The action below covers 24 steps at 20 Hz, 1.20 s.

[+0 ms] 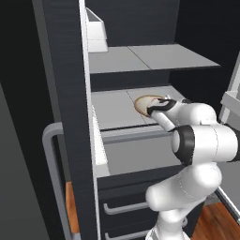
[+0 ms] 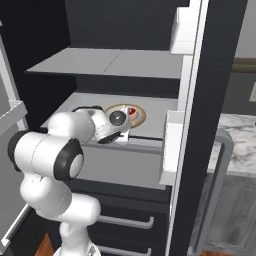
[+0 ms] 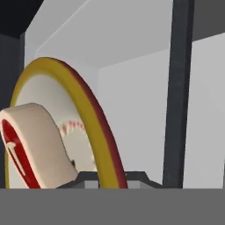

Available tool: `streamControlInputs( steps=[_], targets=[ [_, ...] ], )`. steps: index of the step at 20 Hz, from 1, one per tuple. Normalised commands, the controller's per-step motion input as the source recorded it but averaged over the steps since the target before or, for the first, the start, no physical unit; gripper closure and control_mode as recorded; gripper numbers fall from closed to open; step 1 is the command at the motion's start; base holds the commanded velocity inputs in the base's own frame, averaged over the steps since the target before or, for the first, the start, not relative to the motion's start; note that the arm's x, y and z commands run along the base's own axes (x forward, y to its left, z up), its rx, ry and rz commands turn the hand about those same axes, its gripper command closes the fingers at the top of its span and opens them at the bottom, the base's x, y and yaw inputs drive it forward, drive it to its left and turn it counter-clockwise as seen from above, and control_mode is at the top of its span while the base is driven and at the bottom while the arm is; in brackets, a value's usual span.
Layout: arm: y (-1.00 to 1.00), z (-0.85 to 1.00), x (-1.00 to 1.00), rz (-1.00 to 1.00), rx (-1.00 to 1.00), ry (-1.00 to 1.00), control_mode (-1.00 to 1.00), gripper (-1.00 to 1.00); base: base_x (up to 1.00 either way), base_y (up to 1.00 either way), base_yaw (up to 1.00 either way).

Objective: Place one of the steaks on the plate and the other in the bowl. Then place the bowl in the fridge.

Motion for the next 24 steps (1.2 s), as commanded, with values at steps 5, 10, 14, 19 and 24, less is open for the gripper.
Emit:
streamControlInputs(
  steps=[5,10,14,19,24],
  targets=[
    [0.0,0.0,0.43,0.0,0.0,0.01,-1.0,1.0,0.0,0.0,0.0],
    [0.0,0.0,0.19,0.0,0.0,0.0,-1.0,1.0,0.0,0.0,0.0],
    [0.0,-0.02,0.41,0.0,0.0,0.0,-1.0,1.0,0.0,0.0,0.0],
    [0.0,0.0,0.43,0.0,0.0,0.0,-1.0,1.0,0.0,0.0,0.0],
    [0.0,0.0,0.22,0.0,0.0,0.0,-1.0,-1.0,0.0,0.0,0.0]
  ],
)
